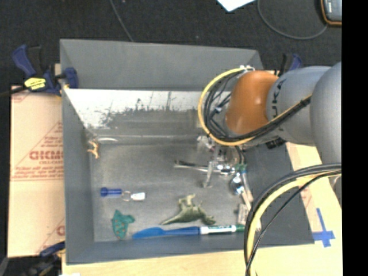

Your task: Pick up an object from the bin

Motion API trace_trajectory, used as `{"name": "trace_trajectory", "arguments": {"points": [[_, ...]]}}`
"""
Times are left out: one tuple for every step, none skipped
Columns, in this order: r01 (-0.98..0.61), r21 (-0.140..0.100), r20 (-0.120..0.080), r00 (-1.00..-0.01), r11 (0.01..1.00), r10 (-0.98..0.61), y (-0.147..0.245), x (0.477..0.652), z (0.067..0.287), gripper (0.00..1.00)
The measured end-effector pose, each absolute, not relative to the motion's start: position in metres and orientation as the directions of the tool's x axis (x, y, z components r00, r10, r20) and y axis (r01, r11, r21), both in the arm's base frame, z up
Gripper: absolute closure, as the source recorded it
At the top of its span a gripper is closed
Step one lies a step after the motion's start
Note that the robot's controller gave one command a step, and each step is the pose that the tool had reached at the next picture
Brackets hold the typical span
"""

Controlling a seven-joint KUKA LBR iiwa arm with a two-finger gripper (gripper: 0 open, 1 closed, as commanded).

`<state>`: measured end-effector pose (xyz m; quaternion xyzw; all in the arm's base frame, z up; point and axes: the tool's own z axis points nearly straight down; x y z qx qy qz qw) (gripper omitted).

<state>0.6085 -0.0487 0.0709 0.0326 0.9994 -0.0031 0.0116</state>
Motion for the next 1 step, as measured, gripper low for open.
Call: {"name": "trace_trajectory", "arguments": {"points": [[0.043, -0.003, -0.02, -0.999, 0.999, 0.043, -0.0251, 0.6113, 0.0718, 1.0]]}}
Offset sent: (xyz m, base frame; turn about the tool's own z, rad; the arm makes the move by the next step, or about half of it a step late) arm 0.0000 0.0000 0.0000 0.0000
